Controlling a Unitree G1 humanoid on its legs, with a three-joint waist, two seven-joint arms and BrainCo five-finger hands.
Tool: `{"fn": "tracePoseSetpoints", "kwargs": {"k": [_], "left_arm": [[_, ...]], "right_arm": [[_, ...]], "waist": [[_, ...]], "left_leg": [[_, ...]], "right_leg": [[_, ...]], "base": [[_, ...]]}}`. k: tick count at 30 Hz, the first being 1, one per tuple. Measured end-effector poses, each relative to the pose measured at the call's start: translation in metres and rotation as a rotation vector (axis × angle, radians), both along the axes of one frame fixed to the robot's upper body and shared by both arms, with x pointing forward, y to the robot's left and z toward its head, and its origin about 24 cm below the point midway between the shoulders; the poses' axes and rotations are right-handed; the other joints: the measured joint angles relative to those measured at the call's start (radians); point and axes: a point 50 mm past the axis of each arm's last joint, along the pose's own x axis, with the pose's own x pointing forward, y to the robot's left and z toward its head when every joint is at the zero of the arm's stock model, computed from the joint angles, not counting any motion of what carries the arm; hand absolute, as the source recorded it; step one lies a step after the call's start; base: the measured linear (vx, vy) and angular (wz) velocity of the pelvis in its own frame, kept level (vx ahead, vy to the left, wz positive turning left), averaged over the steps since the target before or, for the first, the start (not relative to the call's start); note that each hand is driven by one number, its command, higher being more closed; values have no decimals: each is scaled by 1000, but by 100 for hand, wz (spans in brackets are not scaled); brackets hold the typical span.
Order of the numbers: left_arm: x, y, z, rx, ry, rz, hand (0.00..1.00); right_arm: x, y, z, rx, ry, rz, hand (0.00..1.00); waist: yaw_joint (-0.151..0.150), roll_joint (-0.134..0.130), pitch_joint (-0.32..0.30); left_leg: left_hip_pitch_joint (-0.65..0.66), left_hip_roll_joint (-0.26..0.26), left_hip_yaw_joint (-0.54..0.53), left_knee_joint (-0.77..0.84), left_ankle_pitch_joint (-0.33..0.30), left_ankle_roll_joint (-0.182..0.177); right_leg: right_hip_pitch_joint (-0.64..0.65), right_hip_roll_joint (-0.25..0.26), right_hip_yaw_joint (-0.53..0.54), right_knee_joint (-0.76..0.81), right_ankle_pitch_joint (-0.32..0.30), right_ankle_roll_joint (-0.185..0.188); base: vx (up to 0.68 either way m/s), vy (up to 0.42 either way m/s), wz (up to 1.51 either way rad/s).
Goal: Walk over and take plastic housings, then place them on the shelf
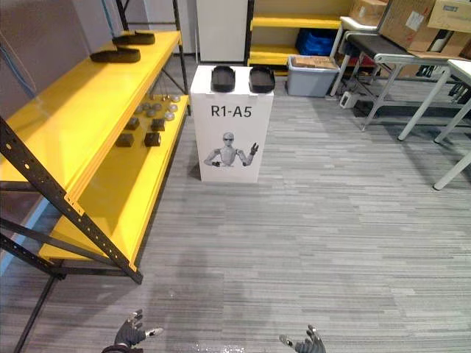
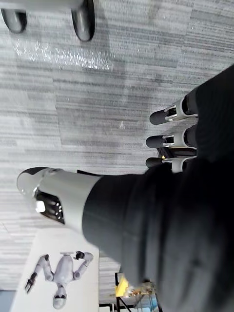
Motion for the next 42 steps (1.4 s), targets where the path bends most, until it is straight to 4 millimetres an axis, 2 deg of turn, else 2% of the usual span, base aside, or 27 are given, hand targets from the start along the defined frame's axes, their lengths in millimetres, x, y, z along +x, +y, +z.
{"fn": "tracePoseSetpoints", "kwargs": {"k": [7, 16, 21, 23, 25, 26, 27, 28, 29, 30, 31, 33, 35, 36, 37, 38, 39, 40, 41, 42], "left_arm": [[0, 9, 5, 15, -30, 33, 0], [-4, -4, 1, -21, -21, 46, 0], [-6, -5, 1, -23, -18, 53, 0], [-4, -7, 1, -30, -25, 62, 0], [-2, -10, 2, -39, -37, 65, 0], [0, -13, 4, -46, -52, 66, 0], [2, -14, 6, -48, -64, 63, 0], [6, -15, 9, -50, -86, 61, 0], [9, -16, 12, -48, -102, 57, 0], [13, -16, 13, -44, -112, 50, 0], [15, -14, 15, -37, -119, 50, 0], [16, -15, 15, -32, -121, 54, 0], [24, -15, 18, -30, -140, 52, 0], [31, -16, 20, -30, -157, 48, 0], [35, -16, 21, -28, -166, 46, 0], [40, -14, 23, -19, -178, 41, 0], [41, -18, 21, -28, -168, 43, 0], [42, -19, 22, -29, -172, 42, 0], [47, -19, 24, -30, -183, 39, 0], [48, -24, 23, -43, -185, 44, 0]], "right_arm": [[4, -3, 3, -29, -1, 73, 0], [10, -4, 4, -29, -10, 82, 0], [9, -3, 0, -23, 11, 71, 0], [15, -2, 2, -25, -7, 64, 0], [21, -2, 4, -27, -22, 58, 0], [24, -2, 5, -21, -34, 51, 0], [24, -2, 5, -20, -36, 48, 0], [23, -2, 5, -18, -35, 47, 0], [25, 0, 6, -14, -44, 47, 0], [25, 2, 7, -11, -50, 46, 0], [22, 7, 5, 0, -46, 42, 0], [23, 6, 6, -4, -49, 40, 0], [29, 3, 9, -18, -64, 41, 0], [33, 0, 12, -30, -75, 46, 0], [35, -2, 13, -37, -79, 48, 0], [35, -5, 13, -49, -77, 46, 0], [33, -13, 15, -75, -68, 44, 0], [38, -15, 17, -83, -78, 47, 0], [47, -15, 21, -90, -108, 48, 0], [48, -16, 24, -96, -121, 50, 0]], "waist": [[-2, 5, 7], [-22, 14, 13], [-22, 16, 14], [-19, 19, 16], [-16, 25, 27], [-2, 28, 38], [-1, 24, 43], [2, 25, 49], [0, 28, 57], [-2, 27, 63], [-12, 28, 76], [-15, 29, 76], [-36, 39, 87], [-53, 59, 98], [-59, 63, 102], [-62, 57, 100], [-70, 78, 101], [-68, 92, 100], [-73, 87, 102], [-75, 87, 105]], "left_leg": [[13, -6, 13, -11, 0, 0], [24, -6, 14, -24, 0, 0], [13, -6, 25, -35, 0, 0], [-13, -5, 43, -18, -16, 7], [-46, -2, 66, 45, -63, 11], [-60, -2, 83, 94, -104, 17], [-64, -4, 89, 121, -130, 28], [-64, -7, 94, 160, -169, 39], [-59, -7, 88, 188, -196, 48], [-45, -9, 80, 197, -207, 55], [-15, -13, 61, 224, -237, 68], [24, -12, 45, 227, -268, 65], [70, 4, 14, 201, -276, 65], [105, 34, -8, 166, -274, 61], [118, 44, -15, 153, -270, 45], [145, 54, -28, 137, -274, 8], [178, 81, -41, 137, -290, -20], [178, 97, -35, 145, -280, -37], [157, 95, -30, 196, -231, -105], [141, 91, -25, 289, -160, -100]], "right_leg": [[10, -7, 1, -16, -1, 4], [20, -6, 2, -30, 3, 11], [3, -5, 11, -31, 3, 12], [-27, -3, 27, -25, 4, 13], [-56, -3, 48, 18, -19, 27], [-79, -7, 62, 85, -58, 46], [-92, -11, 59, 130, -83, 60], [-132, -20, 53, 248, -119, 86], [-210, -23, 41, 441, -122, 95], [-251, -29, 28, 527, -119, 101], [-322, -47, -13, 692, -129, 103], [-379, -64, -58, 700, -132, 104], [-438, -58, -95, 614, -132, 103], [-468, -34, -118, 500, -111, 78], [-479, -18, -121, 425, -90, 59], [-486, -4, -111, 280, 38, 29], [-475, 13, -124, 290, 135, -26], [-481, 22, -139, 309, 123, -44], [-478, 12, -142, 344, 77, -58], [-433, 6, -145, 351, 40, -64]], "base": [[31, 25, 0], [-40, 6, -1], [-31, 8, -6], [-16, 22, -23], [8, 37, -35], [14, 39, -30], [35, 44, -27], [61, 46, -6], [136, 53, 3], [220, 50, 24], [251, 29, 23], [374, 7, 28], [487, -45, 50], [515, -78, 53], [555, -115, 64], [607, -165, 57], [630, -175, 37], [647, -203, 21], [625, -212, 7], [725, -253, 22]]}}
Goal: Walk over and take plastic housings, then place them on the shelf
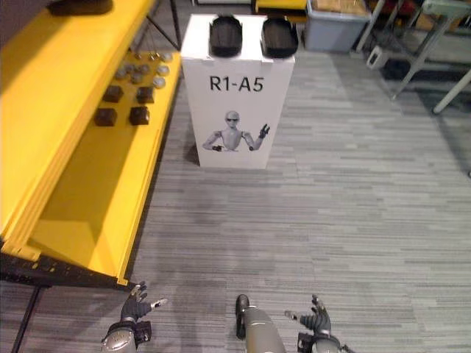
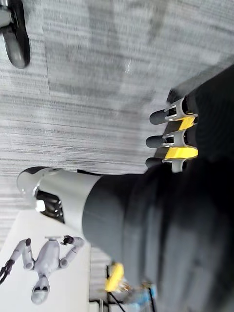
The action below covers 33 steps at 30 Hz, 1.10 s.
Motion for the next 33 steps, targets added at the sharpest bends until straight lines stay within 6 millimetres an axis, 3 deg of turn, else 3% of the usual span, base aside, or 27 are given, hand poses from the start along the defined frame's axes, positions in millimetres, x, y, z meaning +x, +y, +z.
{"fn": "tracePoseSetpoints", "kwargs": {"k": [2, 3, 4, 6, 8, 9, 11, 12, 13, 14, 15, 16, 17, 18, 19, 20, 21, 22, 24, 25, 26, 27, 28, 29, 30, 31, 33], "left_arm": [[-5, -5, -2, -25, 6, 24, 0], [-6, -8, 1, -37, -18, 24, 0], [-4, -8, 4, -37, -36, 26, 0], [-3, -10, 7, -44, -52, 28, 0], [-5, -13, 7, -66, -56, 40, 0], [-9, -13, 5, -74, -48, 49, 0], [-13, -14, 3, -78, -35, 55, 0], [-13, -16, 3, -83, -35, 57, 0], [-13, -17, 2, -85, -31, 60, 0], [-15, -15, 0, -80, -22, 60, 0], [-17, -13, -2, -74, -5, 60, 0], [-16, -13, -4, -74, 5, 57, 0], [-15, -16, -5, -80, 9, 51, 0], [-16, -18, -5, -86, 12, 47, 0], [-19, -17, -8, -80, 31, 42, 0], [-20, -17, -9, -77, 42, 34, 0], [-20, -18, -10, -73, 49, 19, 0], [-22, -18, -11, -69, 60, 12, 0], [-18, -15, -10, -54, 53, 1, 0], [-16, -16, -10, -54, 51, -3, 0], [-10, -16, -8, -51, 41, -13, 0], [-9, -15, -8, -48, 36, -14, 0], [-8, -14, -7, -45, 33, -15, 0], [-8, -12, -7, -37, 35, -16, 0], [-10, -14, -11, -43, 56, -15, 0], [-12, -15, -13, -46, 66, -15, 0], [-13, -20, -14, -59, 75, -12, 0]], "right_arm": [[-2, 4, 1, -1, -7, 20, 0], [-3, 13, 4, 15, -32, 35, 0], [1, 16, 5, 29, -53, 30, 0], [4, 24, 5, 61, -70, 28, 0], [4, 26, 5, 70, -74, 20, 0], [5, 26, 5, 77, -76, 14, 0], [4, 23, 3, 80, -66, -5, 0], [0, 17, -1, 78, -43, -41, 0], [-5, 11, -6, 68, -4, -54, 0], [-7, 11, -8, 70, 12, -57, 0], [-8, 14, -10, 76, 21, -56, 0], [-12, 12, -12, 70, 33, -61, 0], [-15, 10, -13, 66, 45, -64, 0], [-19, 9, -17, 68, 71, -71, 0], [-21, 12, -20, 79, 85, -76, 0], [-23, 13, -20, 80, 90, -74, 0], [-23, 16, -21, 78, 98, -60, 0], [-24, 17, -22, 81, 106, -46, 0], [-18, 22, -21, 84, 96, -8, 0], [-16, 23, -21, 85, 93, -4, 0], [-13, 23, -20, 84, 86, -1, 0], [-14, 23, -20, 85, 86, -1, 0], [-13, 23, -20, 85, 86, -1, 0], [-15, 21, -20, 82, 91, -6, 0], [-24, 15, -25, 68, 133, -14, 0], [-22, 13, -24, 62, 134, -13, 0], [-18, 10, -22, 52, 124, -11, 0]], "waist": [[-10, 2, 2], [3, -2, 5], [21, 0, 5], [53, -16, 12], [70, -20, 15], [79, -22, 17], [78, -28, 22], [78, -25, 19], [83, -9, 11], [83, -13, 9], [81, -34, -8], [73, -52, -15], [74, -51, -18], [76, -58, -19], [72, -73, -16], [69, -79, -14], [62, -82, -12], [53, -79, -12], [44, -68, -8], [41, -62, -4], [33, -45, 5], [26, -43, 6], [19, -42, 5], [13, -45, 5], [9, -25, 0], [18, -15, -9], [23, -14, -6]], "left_leg": [[-77, 25, 19, 279, 153, 39], [-202, 100, 53, 585, 170, 40], [-271, 141, 86, 723, 143, 44], [-390, 174, 131, 801, 103, 52], [-479, 177, 181, 724, 70, 50], [-512, 162, 213, 608, 47, 48], [-533, 92, 207, 331, 46, 38], [-524, 42, 187, 88, 83, 21], [-521, 25, 160, -52, 169, 24], [-516, 16, 148, -41, 217, 50], [-522, -22, 139, -7, 231, 103], [-531, -47, 150, 36, 186, 149], [-533, -55, 155, 48, 162, 154], [-506, -69, 171, 51, 132, 165], [-451, -99, 175, 37, 99, 176], [-418, -112, 174, 25, 85, 182], [-368, -125, 170, 13, 62, 186], [-298, -130, 165, -8, 38, 190], [-183, -121, 144, -86, 30, 190], [-156, -110, 142, -104, 30, 190], [-106, -69, 131, -124, 28, 184], [-97, -57, 122, -126, 25, 177], [-87, -46, 116, -128, 20, 152], [-67, -30, 114, -130, 1, 119], [-39, 4, 108, -130, -28, 70], [-45, 16, 113, -126, -21, 58], [-67, 22, 118, -42, 28, -5]], "right_leg": [[132, 1, -13, -65, -32, -3], [254, 27, -3, -158, -47, -22], [314, 48, 16, -209, -50, -27], [409, 54, 48, -282, -52, -30], [487, 49, 81, -348, -54, -27], [532, 39, 102, -381, -60, -22], [587, 8, 124, -401, -92, -5], [609, -6, 136, -417, -113, 12], [628, -2, 158, -422, -143, 25], [638, -9, 173, -414, -164, 29], [638, -43, 184, -381, -210, 45], [611, -75, 198, -306, -238, 53], [591, -85, 206, -250, -241, 58], [537, -96, 221, -100, -241, 67], [464, -116, 230, 111, -209, 139], [425, -129, 231, 228, -170, 210], [362, -139, 228, 390, -171, 242], [294, -146, 205, 513, -184, 219], [179, -159, 106, 504, -214, 171], [153, -155, 79, 454, -223, 156], [98, -129, 32, 235, -220, 151], [89, -119, 35, 148, -210, 147], [80, -111, 38, 56, -184, 139], [76, -104, 39, -71, -78, 133], [96, -71, 38, -94, 52, 83], [87, -56, 44, -86, 47, 75], [103, -61, 41, -62, -9, 49]], "base": [[570, -175, 20], [531, -133, -8], [515, -120, -28], [451, -82, -44], [421, -25, -45], [441, 44, -45], [446, 97, -36], [538, 222, -44], [564, 240, -51], [601, 249, -54], [538, 180, -27], [425, 134, -17], [560, 190, -10], [462, 174, -13], [685, 258, -7], [554, 174, 4], [560, 148, 10], [659, 87, 12], [548, 22, 16], [520, -72, 30], [601, -129, 35], [490, -117, 43], [406, -140, 46], [558, -206, 50], [656, -240, 23], [542, -209, -11], [466, -258, -5]]}}
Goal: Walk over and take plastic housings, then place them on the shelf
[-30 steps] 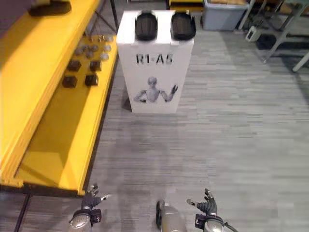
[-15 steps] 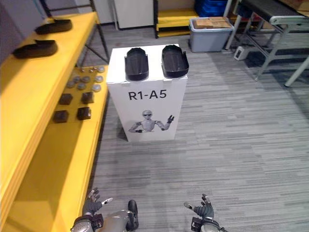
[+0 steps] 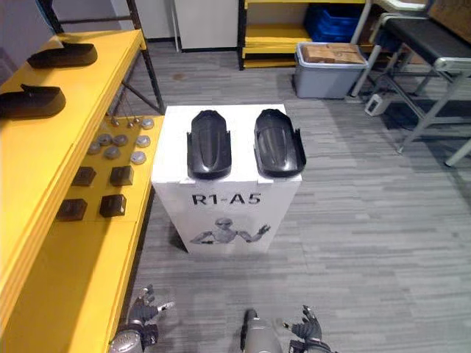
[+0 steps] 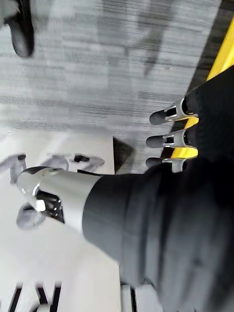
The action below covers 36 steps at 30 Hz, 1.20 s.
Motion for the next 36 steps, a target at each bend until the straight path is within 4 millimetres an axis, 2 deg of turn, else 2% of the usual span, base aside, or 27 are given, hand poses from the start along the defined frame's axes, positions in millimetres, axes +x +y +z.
{"fn": "tracePoseSetpoints", "kwargs": {"k": [2, 3, 5, 6, 7, 9, 10, 11, 12, 13, 16, 17, 19, 21, 22, 24, 27, 30, 32, 34, 36], "left_arm": [[1, -5, 0, -27, -6, 28, 0], [2, -10, 2, -45, -24, 36, 0], [3, -12, 4, -52, -38, 36, 0], [5, -14, 5, -56, -45, 34, 0], [5, -15, 6, -60, -50, 38, 0], [5, -17, 6, -67, -48, 39, 0], [3, -19, 4, -73, -40, 41, 0], [1, -20, 3, -78, -34, 43, 0], [-2, -20, 0, -79, -17, 46, 0], [-2, -16, 0, -69, -12, 50, 0], [-6, -8, -2, -47, 0, 53, 0], [-10, -2, -2, -29, 10, 54, 0], [-11, 2, -2, -18, 11, 54, 0], [-18, 11, -3, 2, 23, 72, 0], [-20, 13, -3, 7, 27, 69, 0], [-26, 15, -6, 11, 44, 68, 0], [-37, 14, -9, 17, 74, 41, 0], [-40, 12, -10, 17, 83, 12, 0], [-39, 11, -10, 15, 80, -4, 0], [-39, 8, -10, 21, 78, -51, 0], [-38, 5, -10, 13, 78, -73, 0]], "right_arm": [[-5, 1, 1, -7, -3, 14, 0], [-6, 8, 4, 1, -33, 16, 0], [-1, 8, 8, -3, -60, 25, 0], [2, 10, 10, -1, -77, 26, 0], [3, 11, 11, 5, -84, 14, 0], [2, 9, 10, 5, -84, -7, 0], [1, 6, 11, -1, -82, -20, 0], [0, 4, 11, -1, -81, -35, 0], [-4, 1, 9, 2, -73, -68, 0], [-7, 2, 8, 5, -66, -79, 0], [-6, 0, 10, -4, -80, -96, 0], [0, -9, 21, -33, -138, -117, 0], [4, -16, 32, -61, -191, -129, 0], [15, -38, 65, -153, -329, -141, 0], [17, -46, 75, -185, -362, -145, 0], [23, -72, 110, -321, -463, -141, 0], [32, -92, 145, -469, -543, -93, 0], [42, -97, 164, -545, -591, -45, 0], [55, -93, 184, -587, -666, -2, 0], [77, -85, 207, -632, -760, 89, 0], [92, -76, 217, -646, -813, 139, 0]], "waist": [[-8, 0, 5], [5, -8, 11], [16, -11, 10], [23, -10, 10], [27, -10, 9], [28, -8, 8], [28, 1, 2], [26, 14, -5], [24, 29, -22], [25, 1, -22], [31, -26, -38], [26, -26, -39], [29, -25, -41], [24, -26, -45], [22, -26, -47], [10, -28, -56], [-6, -27, -66], [-8, -27, -75], [-10, -24, -77], [-10, -23, -78], [-8, -23, -78]], "left_leg": [[-78, 40, -7, 276, 78, 15], [-170, 104, 6, 521, 71, 12], [-236, 138, 29, 612, 41, 8], [-267, 148, 45, 589, 32, 8], [-291, 153, 64, 501, 25, 15], [-291, 132, 63, 280, 29, 16], [-269, 97, 32, 74, 107, 20], [-264, 90, 17, 18, 178, 16], [-238, 85, 13, -39, 172, 29], [-211, 61, 25, -87, 176, 35], [-180, 21, 59, -150, 184, 48], [-156, -3, 68, -186, 191, 57], [-142, -11, 79, -207, 193, 60], [-124, -19, 90, -237, 196, 62], [-121, -21, 90, -245, 197, 62], [-119, -29, 89, -268, 202, 63], [-119, -31, 88, -292, 209, 60], [-118, -28, 84, -301, 209, 60], [-118, -27, 80, -304, 209, 60], [-118, -26, 70, -306, 210, 61], [-119, -26, 57, -307, 214, 62]], "right_leg": [[111, 0, -26, -53, -23, -10], [216, 9, -37, -117, -32, -23], [275, 14, -34, -168, -35, -27], [303, 14, -30, -194, -37, -27], [330, 13, -27, -216, -38, -24], [346, 13, -18, -224, -44, -13], [344, 19, -1, -222, -55, 5], [340, 29, 2, -221, -60, 13], [340, 39, 17, -215, -73, 30], [339, 14, 25, -211, -82, 45], [333, -18, 53, -211, -92, 62], [333, -39, 59, -212, -99, 73], [333, -44, 70, -213, -102, 77], [331, -47, 82, -216, -104, 82], [331, -47, 82, -218, -105, 82], [328, -46, 83, -230, -105, 83], [321, -41, 88, -237, -104, 82], [320, -33, 105, -236, -103, 81], [319, -31, 106, -236, -102, 81], [320, -30, 106, -237, -100, 78], [325, -29, 104, -241, -95, 74]], "base": [[490, -275, 33], [313, -155, 14], [219, -99, -11], [150, -14, -20], [198, 15, -19], [221, 82, -19], [205, 147, -27], [250, 214, -26], [206, 201, -11], [195, 194, -9], [142, 163, -19], [111, 161, -14], [69, 104, -14], [61, 55, -15], [74, 41, -5], [68, 24, -1], [71, 10, -2], [76, -10, -8], [29, -10, -1], [9, -14, 5], [-10, -7, 15]]}}
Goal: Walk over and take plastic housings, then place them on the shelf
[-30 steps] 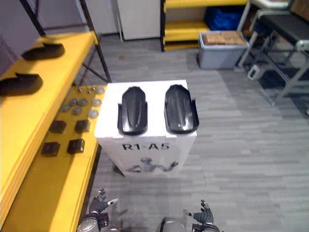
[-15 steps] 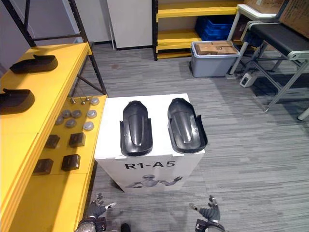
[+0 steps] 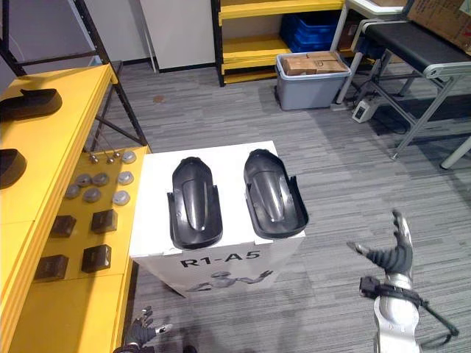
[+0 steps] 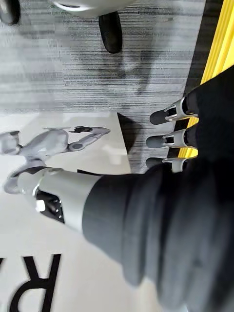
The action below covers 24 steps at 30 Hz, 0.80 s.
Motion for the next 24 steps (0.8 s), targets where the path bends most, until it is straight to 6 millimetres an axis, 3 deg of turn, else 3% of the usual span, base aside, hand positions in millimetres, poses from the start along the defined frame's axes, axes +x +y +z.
{"fn": "tracePoseSetpoints", "kwargs": {"k": [4, 8, 19, 24], "left_arm": [[-2, -6, -1, -8, 6, -29, 0], [-6, -8, -2, -11, 13, -34, 0], [-7, -12, -3, -12, 16, -25, 0], [-8, -14, -3, -2, 19, -31, 0]], "right_arm": [[33, 20, 0, 4, 4, 77, 0], [50, 23, -15, -29, 93, 61, 0], [75, 23, -38, -26, 239, -124, 0], [89, 26, -45, 17, 295, -161, 0]], "waist": [[6, 5, -1], [13, 16, 4], [26, 54, 34], [27, 56, 37]], "left_leg": [[-7, -2, -23, -16, 18, 5], [-12, -9, -52, -26, 38, 13], [-26, -22, -99, -75, 98, 19], [-38, -22, -111, -76, 97, 12]], "right_leg": [[9, 1, -6, -32, 24, 1], [28, -3, -29, -60, 48, 5], [1, -8, -40, -62, 51, 9], [0, -6, -49, -77, 57, 17]], "base": [[-34, 7, 13], [-51, 18, 20], [-116, 9, 10], [-58, 3, 6]]}}
